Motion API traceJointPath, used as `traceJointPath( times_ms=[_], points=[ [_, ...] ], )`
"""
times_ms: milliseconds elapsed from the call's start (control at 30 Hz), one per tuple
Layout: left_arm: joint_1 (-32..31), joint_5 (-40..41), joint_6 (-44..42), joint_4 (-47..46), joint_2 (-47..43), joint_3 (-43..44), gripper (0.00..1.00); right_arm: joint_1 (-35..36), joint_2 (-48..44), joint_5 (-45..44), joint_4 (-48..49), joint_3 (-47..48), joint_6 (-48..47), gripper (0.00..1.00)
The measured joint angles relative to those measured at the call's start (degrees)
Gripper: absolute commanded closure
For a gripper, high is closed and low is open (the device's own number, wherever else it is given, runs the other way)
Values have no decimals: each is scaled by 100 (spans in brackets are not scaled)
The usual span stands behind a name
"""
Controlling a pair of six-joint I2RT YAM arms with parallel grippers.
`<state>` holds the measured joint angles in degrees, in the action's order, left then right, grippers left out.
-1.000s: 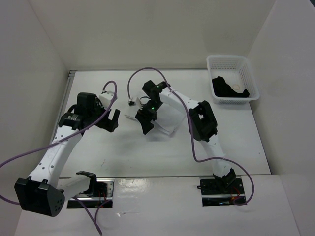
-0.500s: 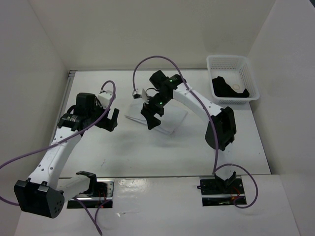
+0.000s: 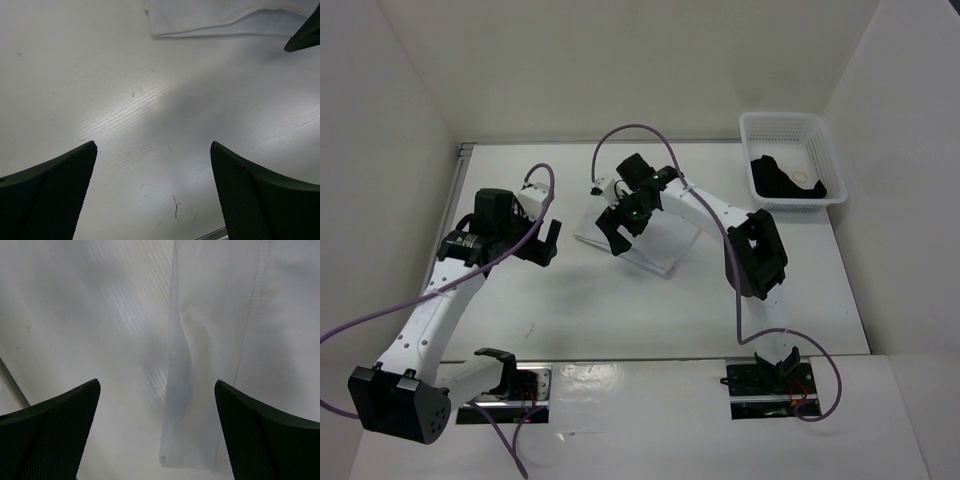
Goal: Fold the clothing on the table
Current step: Fold the skirt
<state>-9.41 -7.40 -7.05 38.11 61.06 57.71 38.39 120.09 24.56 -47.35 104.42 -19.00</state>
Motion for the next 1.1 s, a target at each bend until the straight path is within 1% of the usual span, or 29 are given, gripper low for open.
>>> traceJointPath(
  times_ms=[333,767,1100],
  points=[
    [0,11,0,0,-2,0,0,0,160,11,136,-170,11,1],
    [0,11,0,0,-7,0,0,0,605,297,129,-280,-144,1],
    [0,9,0,0,-9,0,0,0,645,487,122,-280,-188,1]
  ],
)
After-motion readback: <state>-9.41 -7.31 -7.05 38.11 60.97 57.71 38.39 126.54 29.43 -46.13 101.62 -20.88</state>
